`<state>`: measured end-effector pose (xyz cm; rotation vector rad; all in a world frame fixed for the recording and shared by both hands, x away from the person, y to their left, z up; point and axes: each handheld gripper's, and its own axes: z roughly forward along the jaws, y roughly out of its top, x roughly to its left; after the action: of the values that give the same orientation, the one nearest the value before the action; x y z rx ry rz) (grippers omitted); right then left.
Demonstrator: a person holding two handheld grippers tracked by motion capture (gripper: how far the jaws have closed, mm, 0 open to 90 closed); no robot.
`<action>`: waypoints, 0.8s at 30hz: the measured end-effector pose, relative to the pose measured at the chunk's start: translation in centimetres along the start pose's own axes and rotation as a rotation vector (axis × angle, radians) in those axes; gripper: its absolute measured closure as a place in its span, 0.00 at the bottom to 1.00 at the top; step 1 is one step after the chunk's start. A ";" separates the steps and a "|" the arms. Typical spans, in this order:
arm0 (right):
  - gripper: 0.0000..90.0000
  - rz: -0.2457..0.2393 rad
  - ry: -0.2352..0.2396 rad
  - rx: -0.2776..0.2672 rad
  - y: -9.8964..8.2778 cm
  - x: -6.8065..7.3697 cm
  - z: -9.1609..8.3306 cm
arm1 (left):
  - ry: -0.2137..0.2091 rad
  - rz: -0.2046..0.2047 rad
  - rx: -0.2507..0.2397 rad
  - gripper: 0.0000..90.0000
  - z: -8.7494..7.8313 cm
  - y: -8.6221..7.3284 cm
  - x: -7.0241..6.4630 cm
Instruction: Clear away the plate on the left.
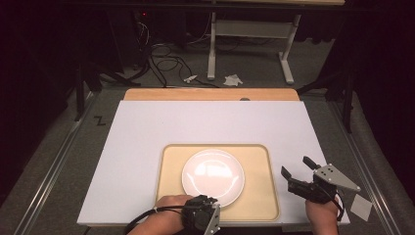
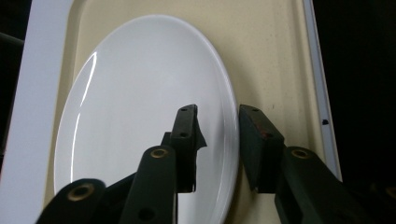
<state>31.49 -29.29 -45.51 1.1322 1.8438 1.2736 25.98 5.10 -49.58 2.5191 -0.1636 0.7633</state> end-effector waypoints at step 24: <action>0.18 -0.006 -0.005 0.002 0.0 0.1 0.1 | 0.136 -0.401 -0.136 0.60 -4.2 -6.9 5.7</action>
<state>31.47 -29.17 -45.55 1.1290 1.8444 1.2647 30.42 13.35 -46.38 2.2582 0.3165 0.7259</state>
